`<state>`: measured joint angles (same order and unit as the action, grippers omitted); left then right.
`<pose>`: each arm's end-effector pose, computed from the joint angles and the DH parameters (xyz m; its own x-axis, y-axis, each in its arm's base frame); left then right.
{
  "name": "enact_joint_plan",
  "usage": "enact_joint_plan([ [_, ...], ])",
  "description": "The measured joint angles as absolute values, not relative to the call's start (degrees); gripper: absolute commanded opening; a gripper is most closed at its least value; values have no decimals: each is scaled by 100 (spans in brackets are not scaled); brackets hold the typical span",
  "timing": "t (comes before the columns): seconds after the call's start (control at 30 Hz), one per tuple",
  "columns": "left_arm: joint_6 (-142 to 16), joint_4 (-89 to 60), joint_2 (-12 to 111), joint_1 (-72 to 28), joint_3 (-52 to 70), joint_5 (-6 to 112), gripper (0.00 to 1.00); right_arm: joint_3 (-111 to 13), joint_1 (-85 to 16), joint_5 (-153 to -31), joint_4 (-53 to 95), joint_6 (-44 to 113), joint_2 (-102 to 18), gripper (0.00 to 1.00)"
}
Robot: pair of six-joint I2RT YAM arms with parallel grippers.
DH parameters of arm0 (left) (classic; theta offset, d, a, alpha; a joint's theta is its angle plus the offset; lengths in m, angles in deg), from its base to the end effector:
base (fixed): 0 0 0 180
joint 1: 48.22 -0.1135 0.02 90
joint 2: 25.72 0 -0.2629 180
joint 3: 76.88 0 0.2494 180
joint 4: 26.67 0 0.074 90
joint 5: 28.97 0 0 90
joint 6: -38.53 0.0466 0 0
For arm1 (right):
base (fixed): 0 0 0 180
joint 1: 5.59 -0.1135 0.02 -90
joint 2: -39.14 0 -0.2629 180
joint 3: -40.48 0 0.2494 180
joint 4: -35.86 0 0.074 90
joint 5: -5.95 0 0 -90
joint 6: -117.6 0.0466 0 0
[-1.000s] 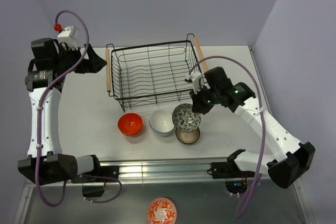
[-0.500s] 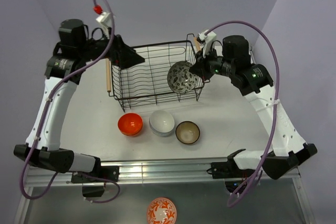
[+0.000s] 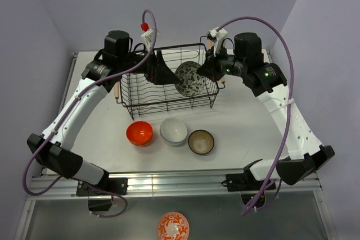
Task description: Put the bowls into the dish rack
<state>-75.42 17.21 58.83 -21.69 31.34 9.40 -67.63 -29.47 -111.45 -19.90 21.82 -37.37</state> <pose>0.2700 -0.1756 0.4398 -0.6622 0.0490 -0.7477 0.7295 0.2699 -0.6285 0.2440 0.1315 0.4526 -0.2975 -0.2295 -0.9267 -0.7773 0.6219 0.0955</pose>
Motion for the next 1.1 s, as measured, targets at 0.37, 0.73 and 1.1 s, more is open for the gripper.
enact_joint_plan([
  [0.37,-8289,1188,6049,-2062,2702,878,89,-6796,-3025,-11256,-1995,2201,-3753,0],
  [0.73,-8936,381,6025,-2025,2249,695,66,-6796,-3056,-11267,-2003,2219,-3901,0],
  [1.1,-9181,106,6008,-2025,2098,682,11,-6796,-3056,-11234,-2008,2225,-3901,0],
])
